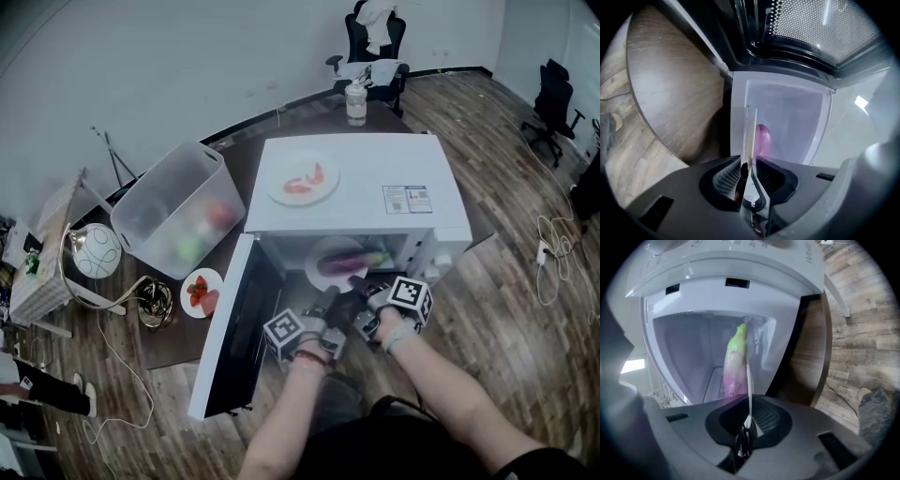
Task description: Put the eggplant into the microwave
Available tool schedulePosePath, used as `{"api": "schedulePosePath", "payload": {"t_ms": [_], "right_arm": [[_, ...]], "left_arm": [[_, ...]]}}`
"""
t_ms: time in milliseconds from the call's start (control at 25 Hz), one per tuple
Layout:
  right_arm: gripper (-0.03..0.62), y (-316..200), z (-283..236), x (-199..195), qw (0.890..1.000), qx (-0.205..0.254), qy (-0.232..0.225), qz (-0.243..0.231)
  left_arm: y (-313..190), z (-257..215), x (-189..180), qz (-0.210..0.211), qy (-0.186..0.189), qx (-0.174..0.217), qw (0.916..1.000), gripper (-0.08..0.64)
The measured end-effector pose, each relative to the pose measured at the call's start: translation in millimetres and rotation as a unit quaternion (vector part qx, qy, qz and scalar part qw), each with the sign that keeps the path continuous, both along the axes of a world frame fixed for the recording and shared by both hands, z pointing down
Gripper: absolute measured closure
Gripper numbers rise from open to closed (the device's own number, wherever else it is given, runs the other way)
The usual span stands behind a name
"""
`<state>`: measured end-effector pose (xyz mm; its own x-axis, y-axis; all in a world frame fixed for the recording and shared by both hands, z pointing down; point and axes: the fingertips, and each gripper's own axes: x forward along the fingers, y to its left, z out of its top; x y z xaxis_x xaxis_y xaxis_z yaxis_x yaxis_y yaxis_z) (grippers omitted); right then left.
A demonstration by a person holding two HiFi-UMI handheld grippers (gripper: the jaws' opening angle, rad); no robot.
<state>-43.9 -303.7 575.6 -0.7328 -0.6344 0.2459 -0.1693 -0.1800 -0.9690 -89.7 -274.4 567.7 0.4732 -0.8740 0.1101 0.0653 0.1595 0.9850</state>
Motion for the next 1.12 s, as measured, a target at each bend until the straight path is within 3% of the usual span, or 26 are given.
{"api": "schedulePosePath", "payload": {"t_ms": [200,320,1120], "right_arm": [[0.58,-3.6,-0.2,-0.8,1.0,-0.002,0.006,0.0],[0.58,-5.9,0.7,-2.5,1.0,-0.004,0.005,0.0],[0.538,-19.2,-7.0,-2.5,0.997,0.042,0.049,-0.038]], "left_arm": [[-2.5,1.2,0.4,0.007,-0.007,0.008,0.9999,0.488],[-4.4,1.9,-0.8,0.008,-0.004,0.006,0.9999,0.543],[-27.8,-3.3,-0.6,0.021,-0.004,0.011,0.9997,0.548]]}}
